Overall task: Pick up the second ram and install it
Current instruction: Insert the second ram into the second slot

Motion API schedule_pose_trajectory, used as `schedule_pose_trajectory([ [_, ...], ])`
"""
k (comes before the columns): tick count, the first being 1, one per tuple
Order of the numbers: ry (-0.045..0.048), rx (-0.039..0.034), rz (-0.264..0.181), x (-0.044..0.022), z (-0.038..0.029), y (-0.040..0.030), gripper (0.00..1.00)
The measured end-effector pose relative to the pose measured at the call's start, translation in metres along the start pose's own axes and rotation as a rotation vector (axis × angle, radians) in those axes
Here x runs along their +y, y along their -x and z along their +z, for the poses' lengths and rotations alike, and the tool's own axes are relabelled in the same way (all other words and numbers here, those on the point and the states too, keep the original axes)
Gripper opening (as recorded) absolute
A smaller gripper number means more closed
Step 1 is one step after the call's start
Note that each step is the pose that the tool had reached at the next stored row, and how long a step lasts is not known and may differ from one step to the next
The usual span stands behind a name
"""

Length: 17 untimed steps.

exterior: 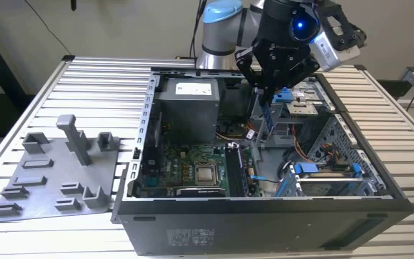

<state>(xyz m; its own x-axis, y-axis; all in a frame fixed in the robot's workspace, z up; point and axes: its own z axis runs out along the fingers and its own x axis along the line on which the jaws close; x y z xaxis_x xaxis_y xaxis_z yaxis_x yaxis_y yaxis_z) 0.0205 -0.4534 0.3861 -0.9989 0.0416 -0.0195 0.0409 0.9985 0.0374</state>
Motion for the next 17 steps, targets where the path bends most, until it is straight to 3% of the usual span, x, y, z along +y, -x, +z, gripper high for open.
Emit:
schedule_pose_trajectory([
  [17,0.0,0.0001,-0.002,-0.0007,0.0175,-0.0003,0.14],
])
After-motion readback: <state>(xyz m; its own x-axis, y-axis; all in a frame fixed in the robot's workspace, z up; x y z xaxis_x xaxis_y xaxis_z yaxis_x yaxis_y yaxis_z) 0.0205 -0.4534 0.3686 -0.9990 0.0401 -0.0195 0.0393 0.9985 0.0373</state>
